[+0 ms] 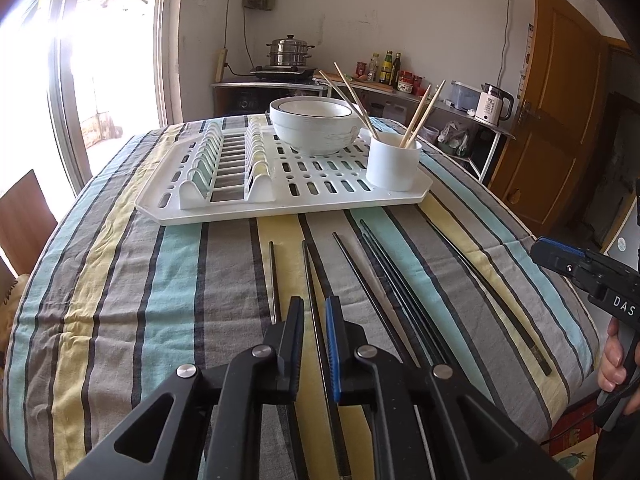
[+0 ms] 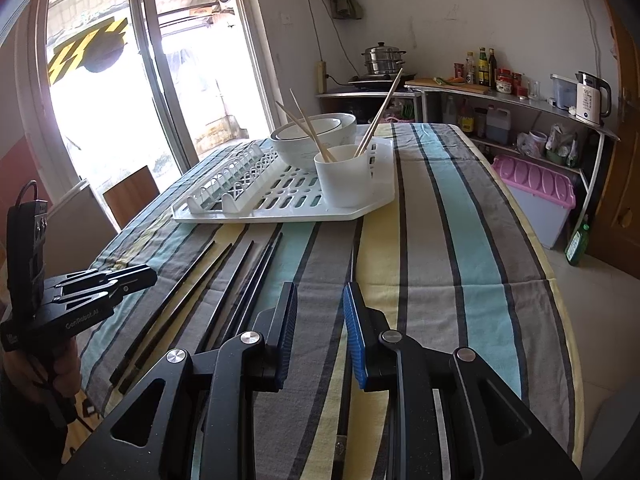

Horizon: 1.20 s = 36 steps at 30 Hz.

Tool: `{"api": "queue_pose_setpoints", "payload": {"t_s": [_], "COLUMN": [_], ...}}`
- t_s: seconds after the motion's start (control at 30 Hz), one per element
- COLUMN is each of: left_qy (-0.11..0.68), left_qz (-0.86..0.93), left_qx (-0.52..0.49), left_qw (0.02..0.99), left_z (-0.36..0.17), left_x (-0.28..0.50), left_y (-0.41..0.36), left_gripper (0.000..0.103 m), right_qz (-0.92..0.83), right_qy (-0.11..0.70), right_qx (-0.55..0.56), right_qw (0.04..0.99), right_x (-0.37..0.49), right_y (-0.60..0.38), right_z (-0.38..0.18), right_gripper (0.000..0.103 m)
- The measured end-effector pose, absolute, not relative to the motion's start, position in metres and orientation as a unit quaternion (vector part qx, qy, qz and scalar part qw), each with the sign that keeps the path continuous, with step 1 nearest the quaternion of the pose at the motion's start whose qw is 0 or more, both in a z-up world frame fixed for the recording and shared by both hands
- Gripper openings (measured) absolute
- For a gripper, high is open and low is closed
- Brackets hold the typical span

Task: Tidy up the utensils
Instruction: 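Move the right gripper back over the black chopsticks on the cloth, then close the right gripper on a black chopstick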

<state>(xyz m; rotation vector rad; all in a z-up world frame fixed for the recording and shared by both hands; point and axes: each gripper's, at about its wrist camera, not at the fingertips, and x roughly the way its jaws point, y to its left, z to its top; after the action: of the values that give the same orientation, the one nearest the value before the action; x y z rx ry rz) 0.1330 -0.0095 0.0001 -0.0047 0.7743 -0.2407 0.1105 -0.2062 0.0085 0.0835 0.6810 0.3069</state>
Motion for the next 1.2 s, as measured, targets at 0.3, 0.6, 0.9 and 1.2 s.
{"api": "queue_pose_setpoints", "payload": {"t_s": [0.3, 0.6, 0.9, 1.2], "left_qy": [0.418, 0.453, 0.464, 0.463], "left_qz": [-0.118, -0.118, -0.115, -0.113], "left_qx": [0.004, 0.011, 0.009, 0.005], "left_qw": [0.901, 0.884, 0.878, 0.879], "left_z": [-0.011, -0.027, -0.036, -0.036], "left_x": [0.174, 0.207, 0.224, 0.228], "left_y": [-0.013, -0.021, -0.019, -0.018], "left_gripper": [0.011, 0.014, 0.015, 0.015], "right_qz": [0.151, 0.156, 0.183, 0.179], "right_qy": [0.362, 0.381, 0.400, 0.435], "right_qx": [0.020, 0.007, 0.003, -0.015], "right_qw": [0.920, 0.911, 0.898, 0.883], "right_x": [0.142, 0.170, 0.196, 0.224], "right_y": [-0.198, -0.184, -0.146, -0.118], "right_z": [-0.002, -0.008, -0.012, -0.032], "right_gripper": [0.025, 0.025, 0.025, 0.025]}}
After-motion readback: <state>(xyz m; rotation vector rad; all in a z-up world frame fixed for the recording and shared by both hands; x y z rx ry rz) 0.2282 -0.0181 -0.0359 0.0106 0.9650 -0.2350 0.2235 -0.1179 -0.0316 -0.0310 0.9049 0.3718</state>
